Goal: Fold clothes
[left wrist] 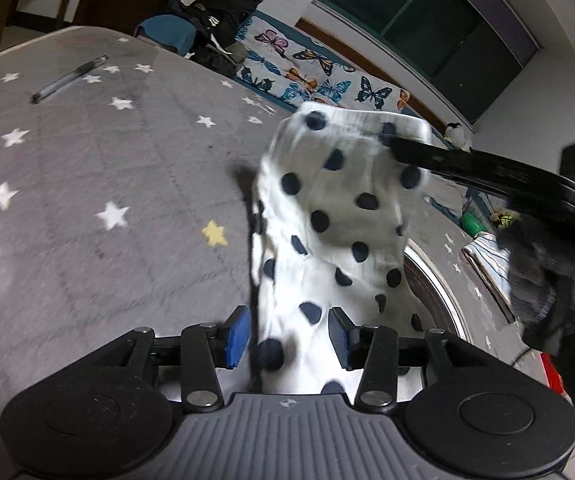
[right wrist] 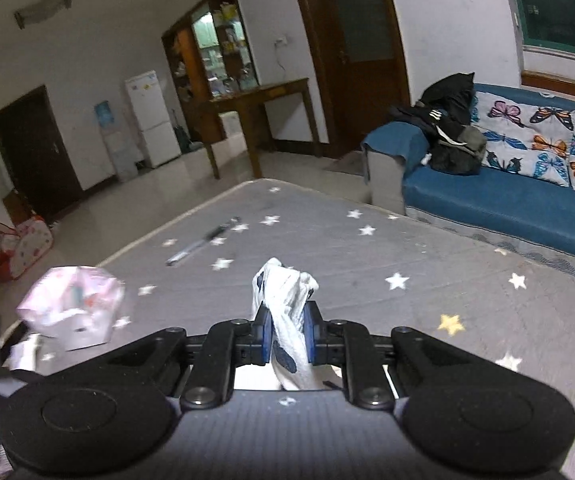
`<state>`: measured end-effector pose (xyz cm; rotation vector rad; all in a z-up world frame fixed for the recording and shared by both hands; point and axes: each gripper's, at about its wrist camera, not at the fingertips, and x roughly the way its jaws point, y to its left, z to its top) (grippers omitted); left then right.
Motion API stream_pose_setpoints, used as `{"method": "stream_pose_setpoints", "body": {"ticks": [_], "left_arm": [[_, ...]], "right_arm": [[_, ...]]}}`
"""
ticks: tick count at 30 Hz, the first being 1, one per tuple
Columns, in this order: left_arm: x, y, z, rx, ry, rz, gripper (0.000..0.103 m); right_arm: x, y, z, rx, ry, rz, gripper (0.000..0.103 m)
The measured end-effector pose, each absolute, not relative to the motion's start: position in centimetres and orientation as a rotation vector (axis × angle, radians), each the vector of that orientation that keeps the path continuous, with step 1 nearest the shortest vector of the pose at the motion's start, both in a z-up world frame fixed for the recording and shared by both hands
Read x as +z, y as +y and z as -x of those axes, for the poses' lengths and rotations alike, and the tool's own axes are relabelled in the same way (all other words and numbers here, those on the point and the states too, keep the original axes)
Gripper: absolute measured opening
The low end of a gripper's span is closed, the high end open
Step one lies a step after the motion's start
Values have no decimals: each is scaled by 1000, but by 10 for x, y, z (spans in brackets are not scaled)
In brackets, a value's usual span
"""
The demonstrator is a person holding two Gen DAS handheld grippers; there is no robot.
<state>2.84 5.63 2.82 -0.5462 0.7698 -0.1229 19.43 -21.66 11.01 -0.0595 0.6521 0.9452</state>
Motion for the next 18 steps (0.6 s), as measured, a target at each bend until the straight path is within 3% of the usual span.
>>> {"method": "stream_pose_setpoints", "body": {"ticks": [18], "left_arm": [[42,76,63,-52,722,578,48]], "right_arm": [[124,-268,-28,1151,732,59,14]]}}
